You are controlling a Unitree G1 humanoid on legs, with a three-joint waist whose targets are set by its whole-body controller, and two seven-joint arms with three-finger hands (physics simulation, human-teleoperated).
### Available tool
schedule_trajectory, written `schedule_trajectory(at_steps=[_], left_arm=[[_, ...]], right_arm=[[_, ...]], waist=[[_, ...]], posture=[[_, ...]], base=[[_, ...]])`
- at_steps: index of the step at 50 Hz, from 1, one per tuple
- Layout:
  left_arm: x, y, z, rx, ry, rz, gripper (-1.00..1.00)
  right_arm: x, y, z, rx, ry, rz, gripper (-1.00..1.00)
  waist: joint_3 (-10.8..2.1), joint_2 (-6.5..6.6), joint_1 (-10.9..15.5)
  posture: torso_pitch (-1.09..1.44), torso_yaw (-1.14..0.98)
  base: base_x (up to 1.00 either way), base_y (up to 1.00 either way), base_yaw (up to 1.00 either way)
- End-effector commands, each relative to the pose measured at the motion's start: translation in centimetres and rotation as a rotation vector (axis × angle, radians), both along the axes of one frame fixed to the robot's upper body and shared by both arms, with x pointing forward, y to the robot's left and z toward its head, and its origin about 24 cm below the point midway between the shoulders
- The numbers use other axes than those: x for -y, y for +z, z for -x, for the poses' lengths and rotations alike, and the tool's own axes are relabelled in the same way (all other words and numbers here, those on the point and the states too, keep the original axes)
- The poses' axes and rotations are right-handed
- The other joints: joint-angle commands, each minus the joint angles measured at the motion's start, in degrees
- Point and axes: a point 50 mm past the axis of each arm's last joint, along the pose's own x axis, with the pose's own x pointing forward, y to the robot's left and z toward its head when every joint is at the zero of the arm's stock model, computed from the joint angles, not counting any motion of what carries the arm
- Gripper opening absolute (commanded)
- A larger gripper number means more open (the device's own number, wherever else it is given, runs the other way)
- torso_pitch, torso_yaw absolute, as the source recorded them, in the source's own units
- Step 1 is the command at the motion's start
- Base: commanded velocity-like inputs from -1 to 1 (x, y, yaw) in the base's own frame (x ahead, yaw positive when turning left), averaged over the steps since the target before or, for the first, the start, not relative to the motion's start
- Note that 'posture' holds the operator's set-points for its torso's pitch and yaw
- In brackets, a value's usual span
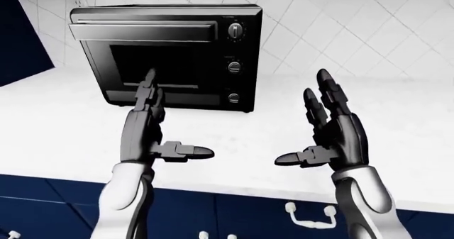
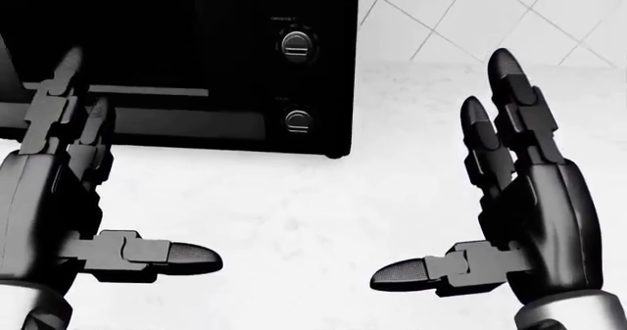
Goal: Open the toaster oven door.
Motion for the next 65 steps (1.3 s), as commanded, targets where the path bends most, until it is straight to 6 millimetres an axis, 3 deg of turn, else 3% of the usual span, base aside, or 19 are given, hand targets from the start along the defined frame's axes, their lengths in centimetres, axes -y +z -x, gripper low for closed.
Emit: schedule_trajectory(at_steps=[1,24,32,38,48,55,65], left_arm=[[0.2,1.3,0.3,0.077,-0.006,-0.004,1.00],[0.1,1.3,0.2,0.079,-0.011,-0.004,1.00],[0.1,2.5,0.4,0.114,0.005,-0.048,1.00],[0.7,4.1,-0.2,0.151,0.007,-0.147,1.00],[0.9,7.0,-2.9,0.255,0.101,-0.473,1.00],[1.5,6.4,-5.5,0.262,0.156,-0.760,1.00],[1.8,5.5,-8.6,0.253,0.181,-0.946,1.00]], right_arm=[[-0.1,1.3,0.3,0.083,0.006,0.002,1.00],[-0.2,1.3,0.3,0.083,0.007,0.002,1.00],[-0.2,1.4,0.3,0.085,0.009,0.005,1.00],[-0.2,1.4,0.4,0.085,0.008,0.002,1.00],[0.0,1.4,0.3,0.087,0.004,-0.001,1.00],[0.0,1.5,0.5,0.087,0.005,-0.001,1.00],[-0.1,1.3,0.4,0.085,0.005,-0.003,1.00]], waist=[[-0.45,0.01,0.0],[-6.41,0.05,0.9],[-8.16,0.07,1.0],[-8.72,-0.02,1.1],[-9.09,-0.29,0.9],[-9.17,-0.61,0.6],[-9.17,-0.80,-0.1]], posture=[[-0.34,0.00],[-0.57,0.00],[-0.62,0.00],[-0.62,0.00],[-0.62,0.00],[-0.62,0.00],[-0.62,0.00]], base=[[0.00,0.00,0.00],[0.00,0.00,0.00],[0.00,0.00,0.00],[0.00,0.00,0.00],[0.00,0.00,0.00],[0.00,0.00,0.00],[0.00,0.00,0.00]])
